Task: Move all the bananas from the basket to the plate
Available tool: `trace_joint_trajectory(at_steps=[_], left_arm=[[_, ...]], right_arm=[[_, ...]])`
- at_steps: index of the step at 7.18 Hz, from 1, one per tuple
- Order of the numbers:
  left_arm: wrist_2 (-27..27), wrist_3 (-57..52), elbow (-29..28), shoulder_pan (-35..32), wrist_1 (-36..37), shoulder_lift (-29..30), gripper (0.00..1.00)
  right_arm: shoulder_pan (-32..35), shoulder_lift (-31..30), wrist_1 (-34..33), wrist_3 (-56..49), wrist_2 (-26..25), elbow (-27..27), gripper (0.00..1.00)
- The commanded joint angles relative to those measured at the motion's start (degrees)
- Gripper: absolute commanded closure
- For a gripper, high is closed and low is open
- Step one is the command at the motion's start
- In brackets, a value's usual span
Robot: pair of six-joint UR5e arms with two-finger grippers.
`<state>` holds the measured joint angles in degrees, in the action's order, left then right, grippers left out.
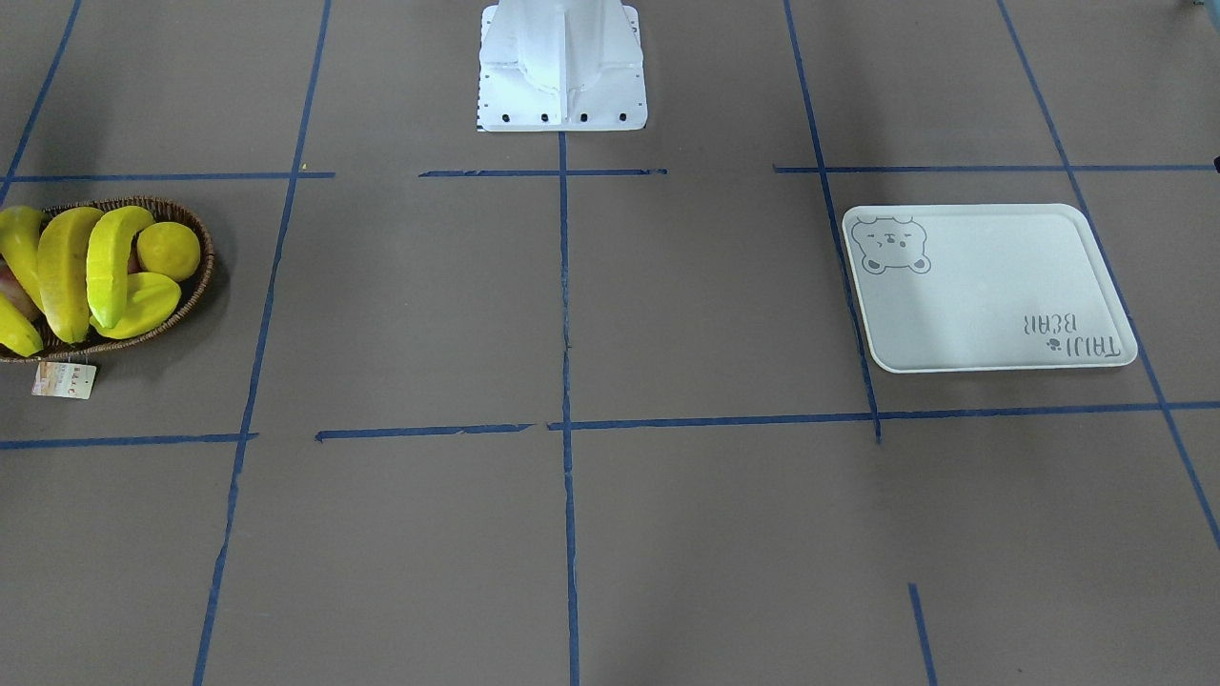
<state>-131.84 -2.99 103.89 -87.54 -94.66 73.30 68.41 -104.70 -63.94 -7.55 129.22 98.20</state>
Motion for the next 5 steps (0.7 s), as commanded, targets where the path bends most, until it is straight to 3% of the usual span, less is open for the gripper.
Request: trace_joint_trajectory(at_steps=[1,5], left_arm=[[0.0,0.0,0.0,0.0,0.0,0.0,0.0],[-0.1,0.0,0.9,0.2,-0.1,0.4,0.0]], right_arm=[[0.1,0.0,0.3,0.1,0.3,0.4,0.96],[5.5,0.2,-0.3,0.3,4.3,0.6,1.0]])
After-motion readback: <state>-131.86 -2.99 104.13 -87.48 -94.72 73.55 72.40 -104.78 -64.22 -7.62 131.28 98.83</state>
